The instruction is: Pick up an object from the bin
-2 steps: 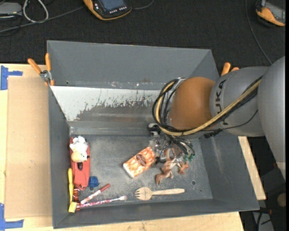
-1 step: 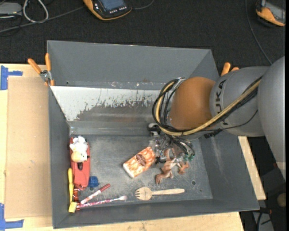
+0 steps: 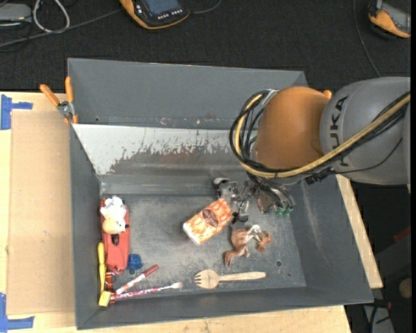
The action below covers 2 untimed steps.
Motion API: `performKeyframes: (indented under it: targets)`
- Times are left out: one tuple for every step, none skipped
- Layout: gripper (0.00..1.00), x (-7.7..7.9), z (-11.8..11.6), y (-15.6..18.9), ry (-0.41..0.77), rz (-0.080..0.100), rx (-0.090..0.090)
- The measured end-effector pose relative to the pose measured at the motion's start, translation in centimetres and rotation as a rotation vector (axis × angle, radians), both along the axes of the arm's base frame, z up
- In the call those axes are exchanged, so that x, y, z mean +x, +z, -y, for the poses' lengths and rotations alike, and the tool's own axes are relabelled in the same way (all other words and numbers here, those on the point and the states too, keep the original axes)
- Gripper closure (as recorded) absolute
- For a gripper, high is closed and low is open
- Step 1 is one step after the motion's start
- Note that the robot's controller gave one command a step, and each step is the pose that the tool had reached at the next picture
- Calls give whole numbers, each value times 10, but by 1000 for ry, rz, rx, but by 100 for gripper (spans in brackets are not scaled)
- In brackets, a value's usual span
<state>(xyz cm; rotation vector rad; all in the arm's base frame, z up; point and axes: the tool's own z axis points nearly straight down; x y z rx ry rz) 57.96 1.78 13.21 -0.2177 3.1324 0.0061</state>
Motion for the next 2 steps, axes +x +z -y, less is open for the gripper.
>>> performKeyframes:
  targets:
    - [100,-16,7,65,19,0,0]
    - [100,-9,7,114,5,-7,1]
